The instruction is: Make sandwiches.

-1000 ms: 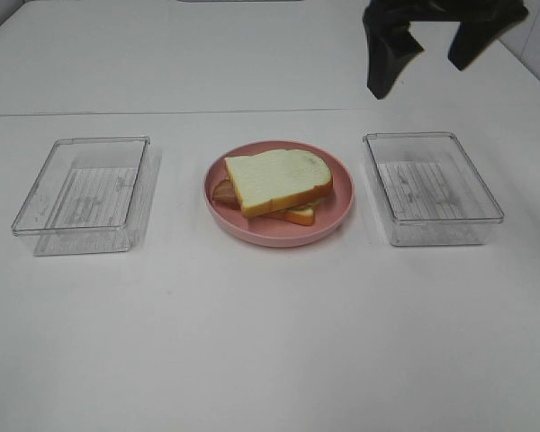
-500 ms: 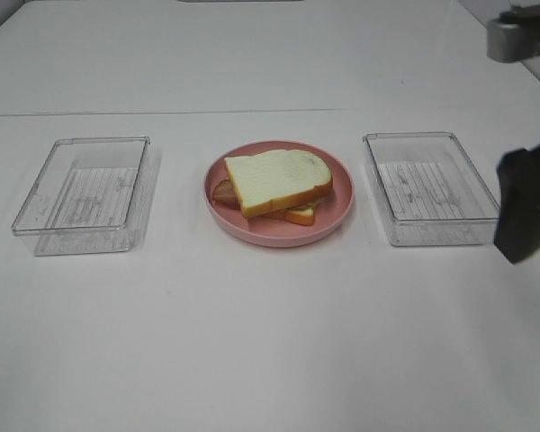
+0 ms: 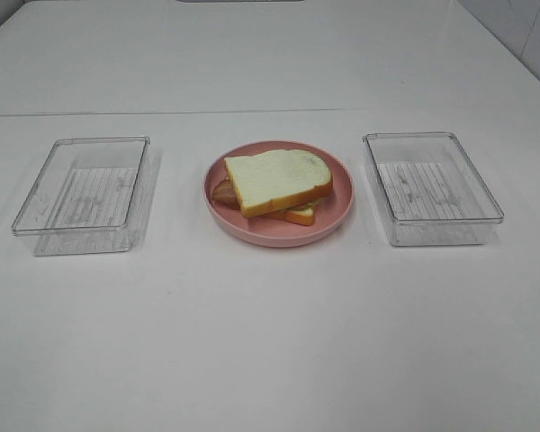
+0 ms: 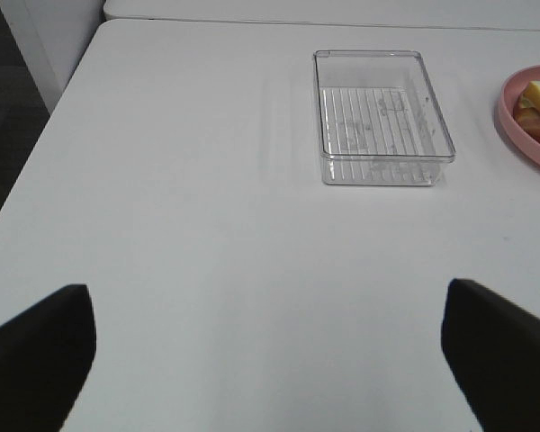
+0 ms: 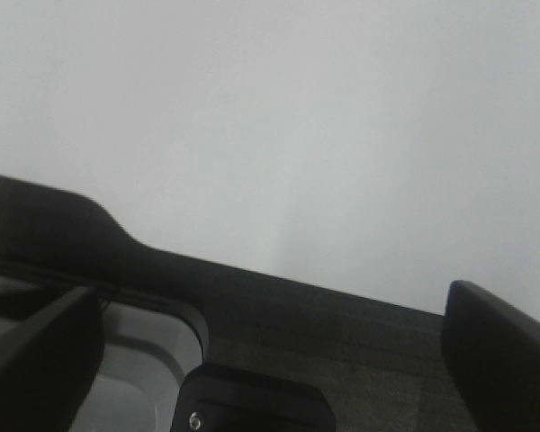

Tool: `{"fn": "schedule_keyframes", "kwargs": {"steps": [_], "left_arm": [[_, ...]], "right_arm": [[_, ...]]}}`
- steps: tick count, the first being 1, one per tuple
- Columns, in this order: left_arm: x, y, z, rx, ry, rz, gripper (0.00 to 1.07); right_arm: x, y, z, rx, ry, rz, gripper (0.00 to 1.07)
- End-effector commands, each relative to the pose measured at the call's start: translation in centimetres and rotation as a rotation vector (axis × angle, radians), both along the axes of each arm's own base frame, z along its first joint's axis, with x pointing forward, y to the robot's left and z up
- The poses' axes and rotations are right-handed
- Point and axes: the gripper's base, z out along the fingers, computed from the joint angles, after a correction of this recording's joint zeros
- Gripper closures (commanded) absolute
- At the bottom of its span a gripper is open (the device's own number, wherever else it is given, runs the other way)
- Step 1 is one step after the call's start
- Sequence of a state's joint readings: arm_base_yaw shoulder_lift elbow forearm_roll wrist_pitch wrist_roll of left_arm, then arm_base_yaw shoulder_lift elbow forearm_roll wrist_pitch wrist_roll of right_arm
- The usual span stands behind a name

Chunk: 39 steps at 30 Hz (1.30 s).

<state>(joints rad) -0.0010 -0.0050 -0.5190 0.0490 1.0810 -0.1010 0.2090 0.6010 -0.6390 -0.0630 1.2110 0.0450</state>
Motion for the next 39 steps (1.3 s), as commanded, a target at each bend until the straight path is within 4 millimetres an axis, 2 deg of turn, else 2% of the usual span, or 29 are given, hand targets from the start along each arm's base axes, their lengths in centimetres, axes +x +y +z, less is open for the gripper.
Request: {"fn": "schedule_keyframes", "kwargs": {"steps": [1, 2, 4, 5, 7, 12, 13, 39], "left_arm": [[-0.2, 0.0, 0.0, -0.003, -0.017, 0.0, 0.1], [-0.2, 0.0, 0.0, -0.003, -0.017, 0.0, 0.1], [-0.2, 0.0, 0.0, -0.003, -0.017, 0.0, 0.1], [-0.2, 0.0, 0.0, -0.003, -0.017, 0.0, 0.1], [-0.2, 0.0, 0.0, -0.003, -0.017, 0.0, 0.1], [-0.2, 0.0, 0.0, -0.003, -0.017, 0.0, 0.1], [-0.2, 0.0, 0.0, -0.003, -0.017, 0.0, 0.1], [-0.1, 0.0, 0.0, -0.002, -0.014, 0.001, 0.1]], "right_arm": [[-2.1, -0.9, -0.2, 0.017, -0.126, -0.08, 0.09], [-2.1, -0.9, -0.2, 0.017, -0.126, -0.08, 0.09], [-4.0, -1.1, -0.4, 0.036, -0.252, -0.102, 0.09], [-4.0, -1.1, -0.4, 0.036, -0.252, -0.102, 0.09], [-6.0, -1.3, -1.0, 0.041, -0.409, -0.109, 0.09], [-7.3, -1.3, -2.6, 0.015, -0.482, -0.102, 0.09], [-7.8, -1.3, -3.0, 0.012, -0.541, -0.11, 0.09], [-8.0, -1.3, -3.0, 0.018, -0.563, -0.109, 0.09]]}}
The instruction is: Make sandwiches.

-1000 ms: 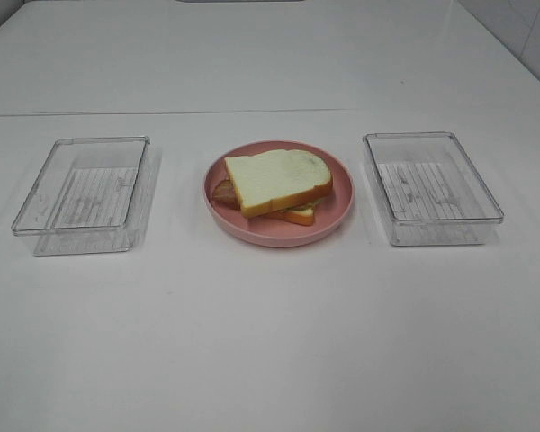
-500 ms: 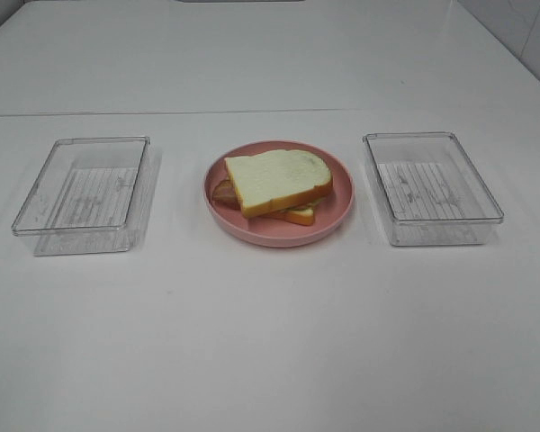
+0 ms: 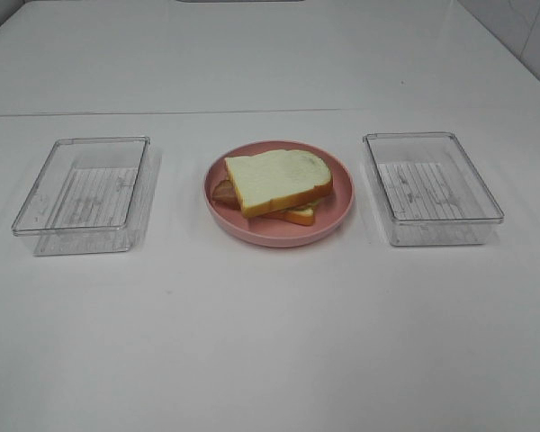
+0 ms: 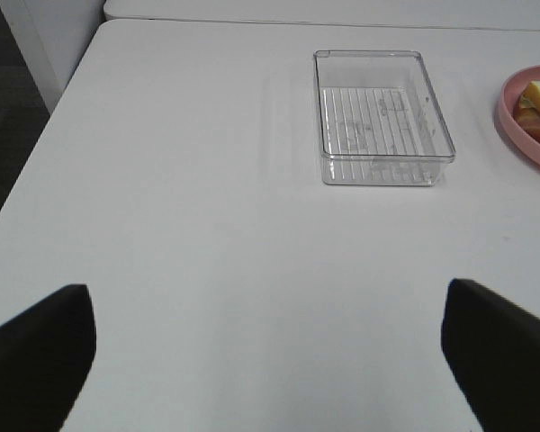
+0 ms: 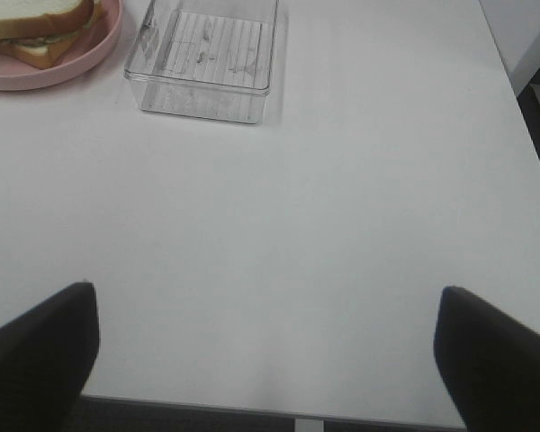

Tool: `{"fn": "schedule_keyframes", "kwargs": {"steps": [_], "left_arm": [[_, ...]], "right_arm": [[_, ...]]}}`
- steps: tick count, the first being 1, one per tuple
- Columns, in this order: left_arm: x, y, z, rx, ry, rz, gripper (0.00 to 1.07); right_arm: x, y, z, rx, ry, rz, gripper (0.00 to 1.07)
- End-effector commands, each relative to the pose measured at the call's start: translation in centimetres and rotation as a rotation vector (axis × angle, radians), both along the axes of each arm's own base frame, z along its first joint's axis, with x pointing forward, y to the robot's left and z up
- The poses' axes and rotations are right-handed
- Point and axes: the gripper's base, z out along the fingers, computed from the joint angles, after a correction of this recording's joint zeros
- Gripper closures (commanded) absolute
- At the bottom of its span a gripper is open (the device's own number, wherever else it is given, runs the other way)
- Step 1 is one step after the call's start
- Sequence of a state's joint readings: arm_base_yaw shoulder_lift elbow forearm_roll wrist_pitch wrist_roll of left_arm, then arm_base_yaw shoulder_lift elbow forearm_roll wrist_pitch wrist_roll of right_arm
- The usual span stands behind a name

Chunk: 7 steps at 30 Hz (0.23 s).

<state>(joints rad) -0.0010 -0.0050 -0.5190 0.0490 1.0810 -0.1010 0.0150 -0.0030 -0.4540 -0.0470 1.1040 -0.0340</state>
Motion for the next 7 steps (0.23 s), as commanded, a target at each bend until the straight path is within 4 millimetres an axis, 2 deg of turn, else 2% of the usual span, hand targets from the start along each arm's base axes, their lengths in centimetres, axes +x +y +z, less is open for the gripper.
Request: {"fn": "schedule_keyframes", "kwargs": {"steps": [1, 7], "left_arm": [[-0.11, -0.02, 0.01, -0.002, -0.014, 0.001, 0.1], [-0.11, -0.02, 0.01, -0.002, -0.014, 0.001, 0.1]], "right_arm": [[-0.43, 0.0, -0.02, -0.009, -0.041, 0.003, 0.09], [-0.43, 0.0, -0.02, -0.009, -0.041, 0.003, 0.09]]}}
